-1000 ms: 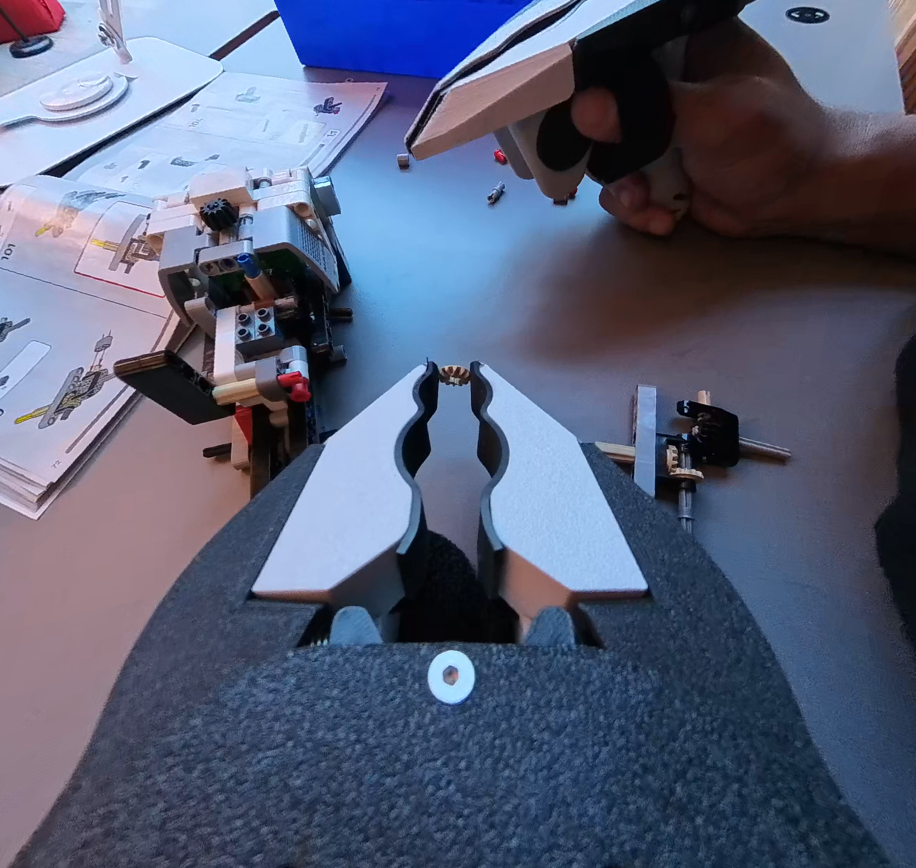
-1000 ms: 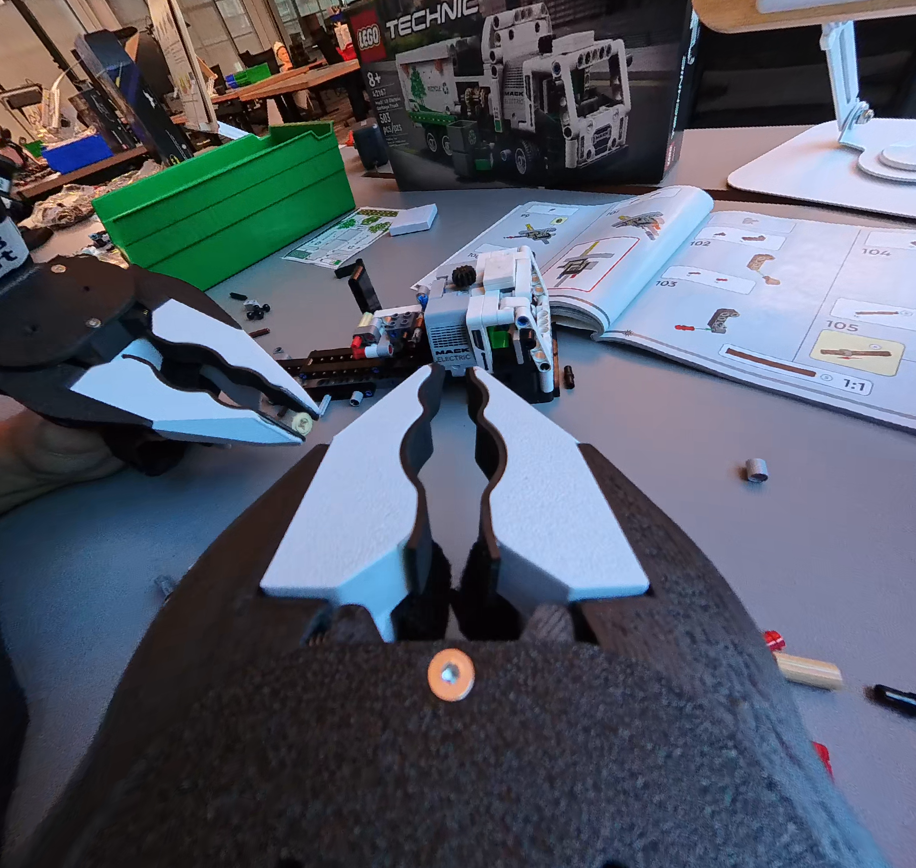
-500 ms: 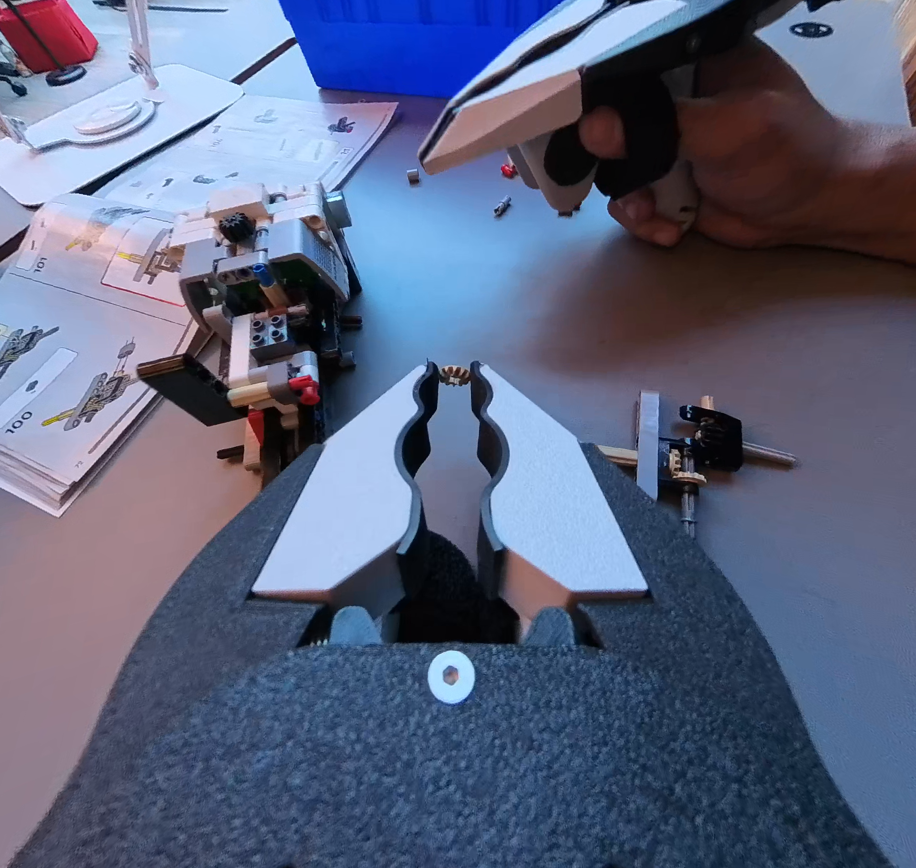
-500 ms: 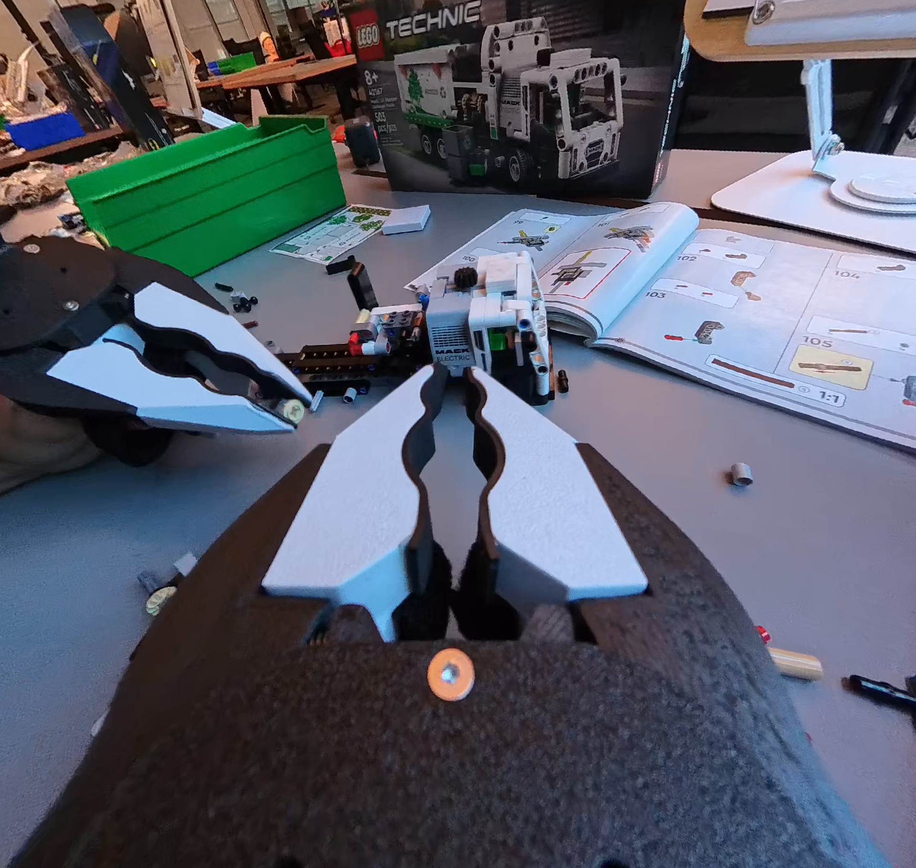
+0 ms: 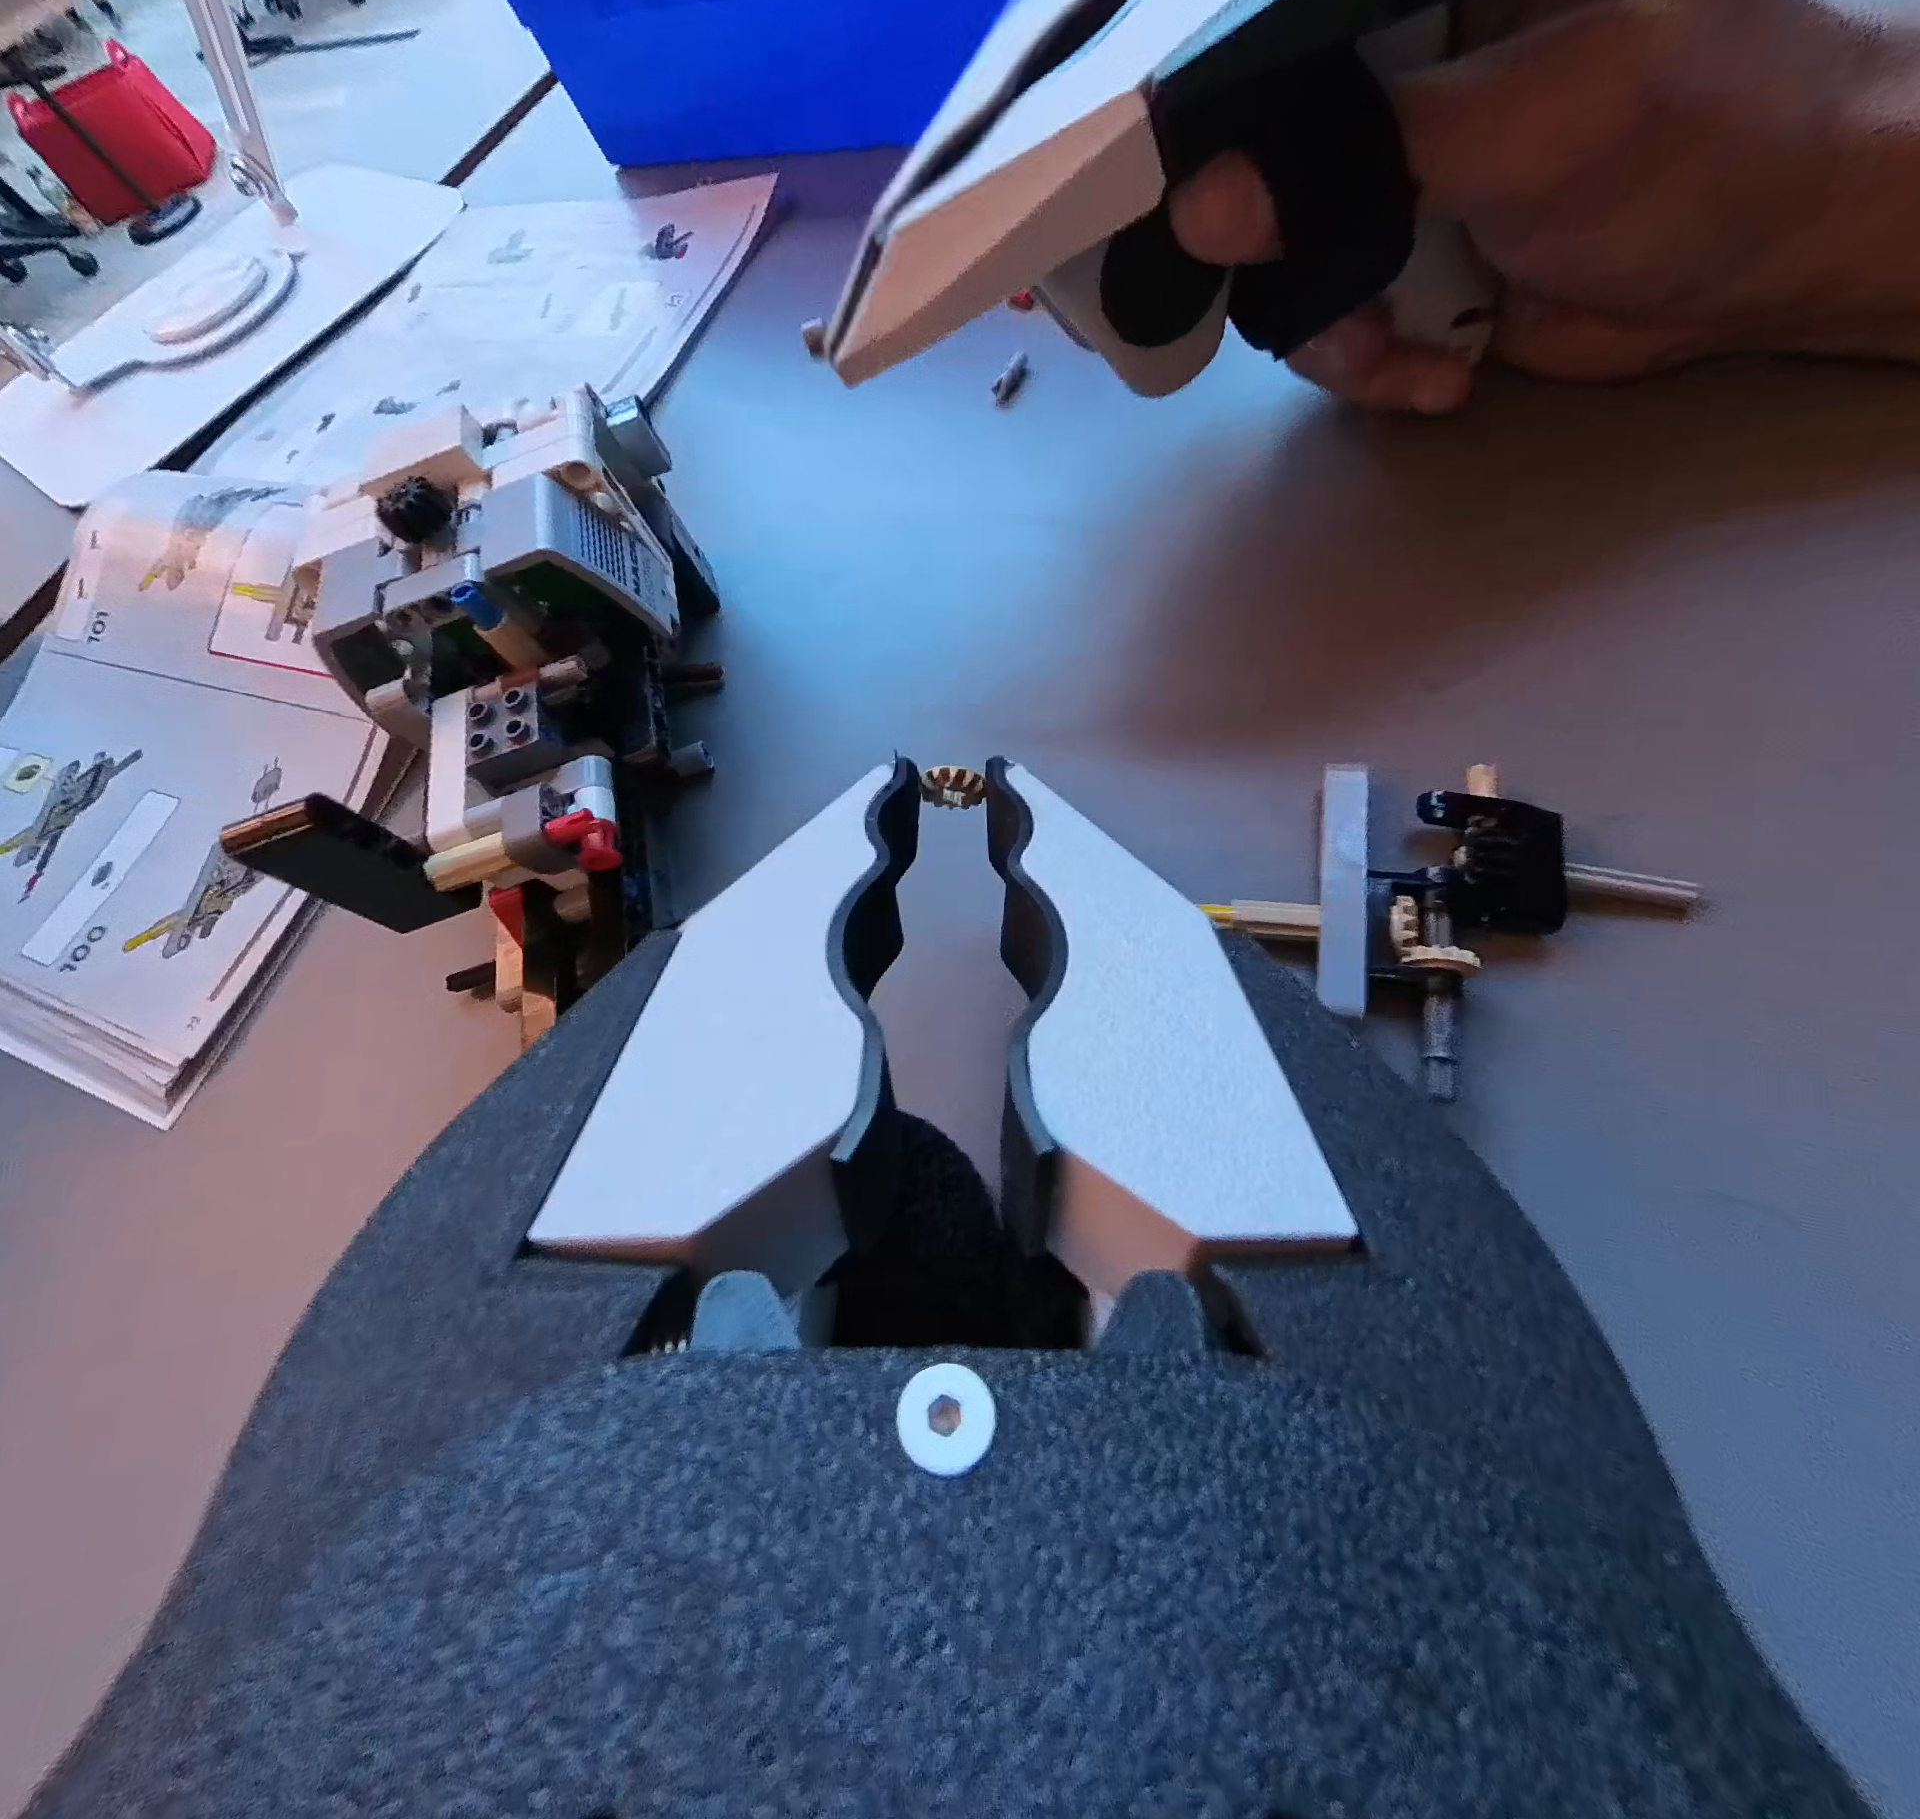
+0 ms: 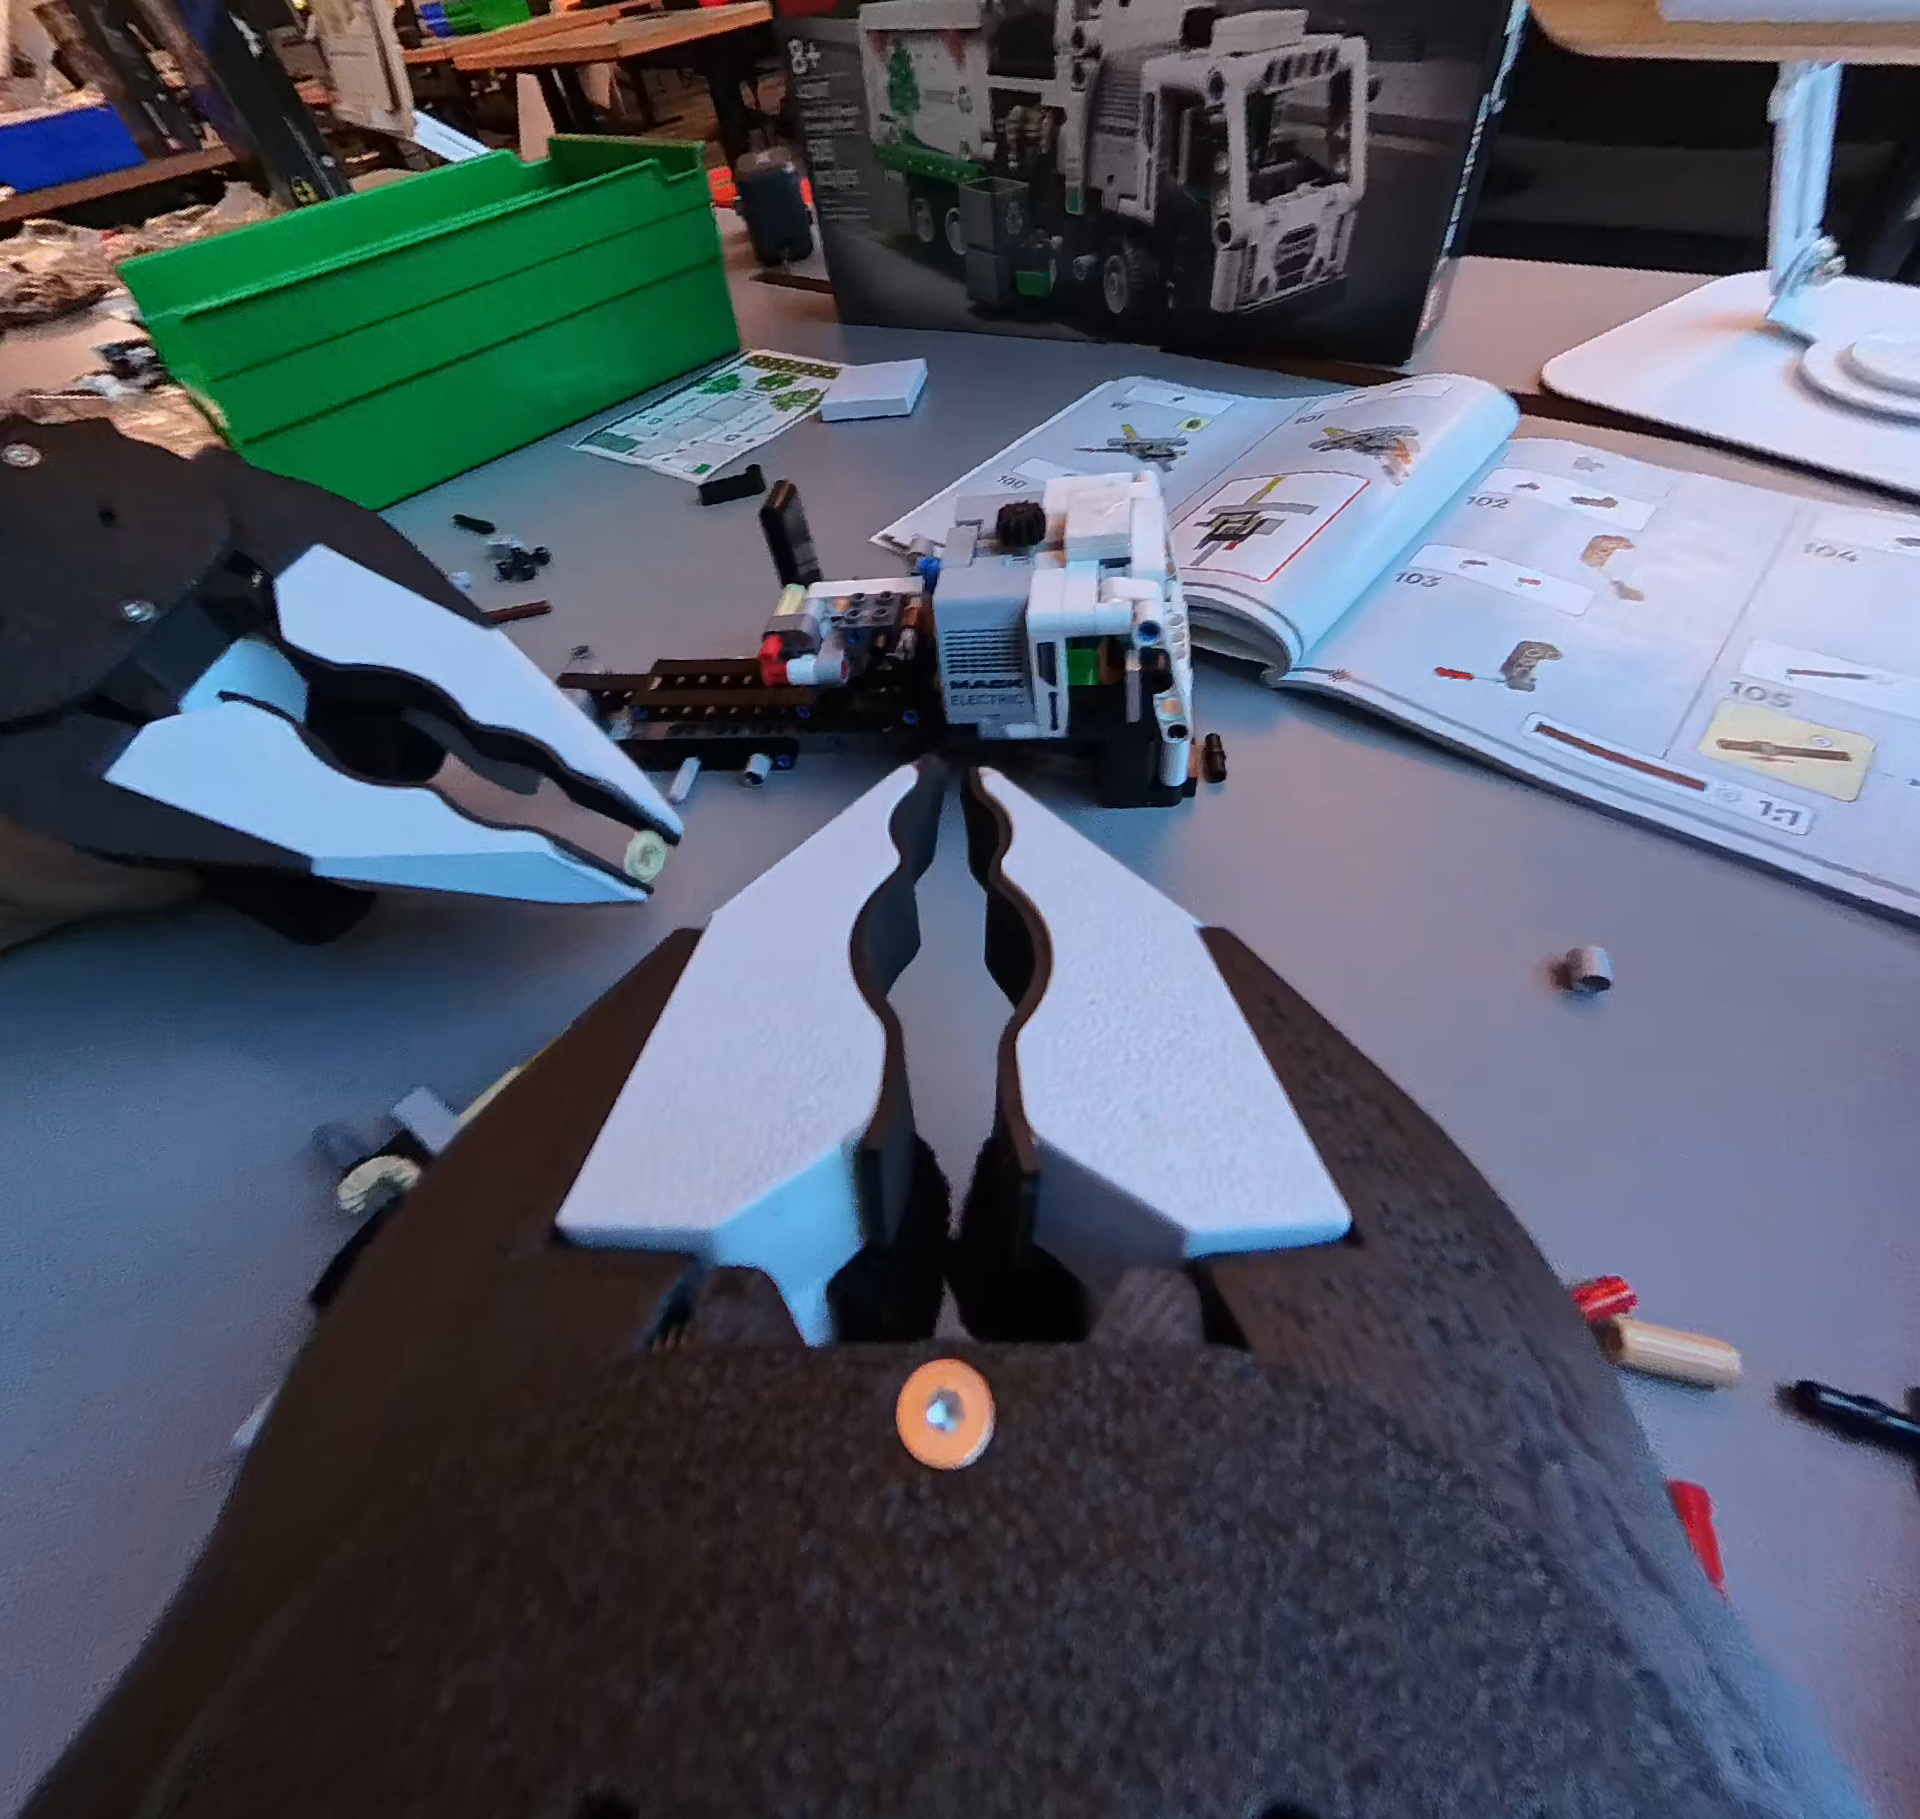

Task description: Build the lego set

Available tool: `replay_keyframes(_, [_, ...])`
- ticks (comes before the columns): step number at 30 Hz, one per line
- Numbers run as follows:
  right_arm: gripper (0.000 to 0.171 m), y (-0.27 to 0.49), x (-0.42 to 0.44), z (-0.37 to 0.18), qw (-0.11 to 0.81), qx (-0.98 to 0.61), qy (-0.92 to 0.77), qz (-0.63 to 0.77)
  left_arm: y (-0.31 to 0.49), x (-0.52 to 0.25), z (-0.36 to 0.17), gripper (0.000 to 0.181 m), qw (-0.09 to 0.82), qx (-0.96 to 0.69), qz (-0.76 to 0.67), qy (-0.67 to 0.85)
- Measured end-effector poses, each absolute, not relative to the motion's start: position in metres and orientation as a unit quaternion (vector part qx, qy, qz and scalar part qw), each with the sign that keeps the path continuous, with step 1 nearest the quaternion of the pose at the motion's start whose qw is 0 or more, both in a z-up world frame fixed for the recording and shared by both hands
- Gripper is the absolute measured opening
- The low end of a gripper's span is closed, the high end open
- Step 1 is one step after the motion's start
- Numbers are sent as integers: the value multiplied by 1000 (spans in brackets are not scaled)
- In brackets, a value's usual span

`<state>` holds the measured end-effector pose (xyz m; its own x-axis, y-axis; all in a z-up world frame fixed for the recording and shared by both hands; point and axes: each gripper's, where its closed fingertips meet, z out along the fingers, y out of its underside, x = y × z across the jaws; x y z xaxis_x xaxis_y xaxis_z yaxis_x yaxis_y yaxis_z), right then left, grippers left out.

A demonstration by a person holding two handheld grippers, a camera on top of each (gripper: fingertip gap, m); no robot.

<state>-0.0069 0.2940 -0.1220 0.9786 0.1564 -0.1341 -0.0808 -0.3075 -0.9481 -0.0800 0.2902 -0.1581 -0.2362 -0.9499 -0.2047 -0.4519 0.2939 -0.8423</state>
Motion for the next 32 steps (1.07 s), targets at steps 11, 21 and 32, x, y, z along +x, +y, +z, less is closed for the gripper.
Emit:
replay_keyframes(11, [9,231,-44,-137,516,-833,-34,199,221,-102,-138,10,173,-508,-445,717])
replay_keyframes(21, [12,199,-91,-143,499,-828,-89,238,197,-109,-175,10,101,-516,-376,763])
replay_keyframes(32, [32,194,-122,-174,410,-887,-82,195,224,-129,-154,9,157,-554,-399,714])
